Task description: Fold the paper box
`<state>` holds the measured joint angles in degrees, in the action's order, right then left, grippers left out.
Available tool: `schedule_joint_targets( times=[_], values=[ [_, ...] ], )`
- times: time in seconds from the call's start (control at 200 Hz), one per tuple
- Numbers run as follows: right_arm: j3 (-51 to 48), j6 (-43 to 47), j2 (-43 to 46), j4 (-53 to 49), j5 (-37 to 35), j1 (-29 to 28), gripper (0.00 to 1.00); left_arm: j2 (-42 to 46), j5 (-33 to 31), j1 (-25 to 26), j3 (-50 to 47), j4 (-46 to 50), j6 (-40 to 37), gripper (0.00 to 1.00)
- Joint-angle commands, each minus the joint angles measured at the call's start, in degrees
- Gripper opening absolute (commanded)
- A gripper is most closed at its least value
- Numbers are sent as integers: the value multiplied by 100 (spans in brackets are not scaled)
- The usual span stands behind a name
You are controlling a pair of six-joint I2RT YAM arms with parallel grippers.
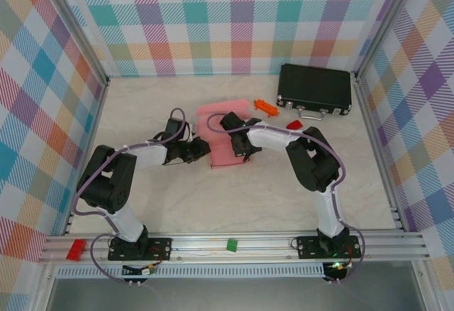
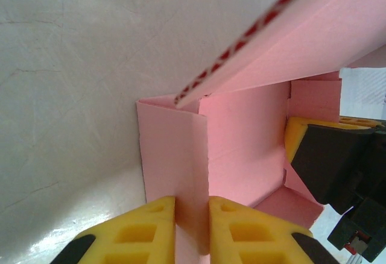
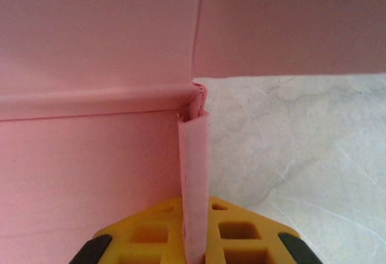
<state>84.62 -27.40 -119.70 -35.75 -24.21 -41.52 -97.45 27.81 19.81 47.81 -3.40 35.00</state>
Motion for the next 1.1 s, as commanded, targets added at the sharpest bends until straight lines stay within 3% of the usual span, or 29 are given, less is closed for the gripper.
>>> schedule_joint_targets(
  times=[0.0,0.465,1.095],
  values=[
    [-132,-89,-229,-489,-34,45,13,-138,-117,93,-81,265,-3,18],
    [-209,-315,322,-206,338,47,28,-167,-89,97,-14,331,-25,18],
    [-208,-468,589,-178,413,68,37,-204,-79,97,21,384,-73,18]
  ],
)
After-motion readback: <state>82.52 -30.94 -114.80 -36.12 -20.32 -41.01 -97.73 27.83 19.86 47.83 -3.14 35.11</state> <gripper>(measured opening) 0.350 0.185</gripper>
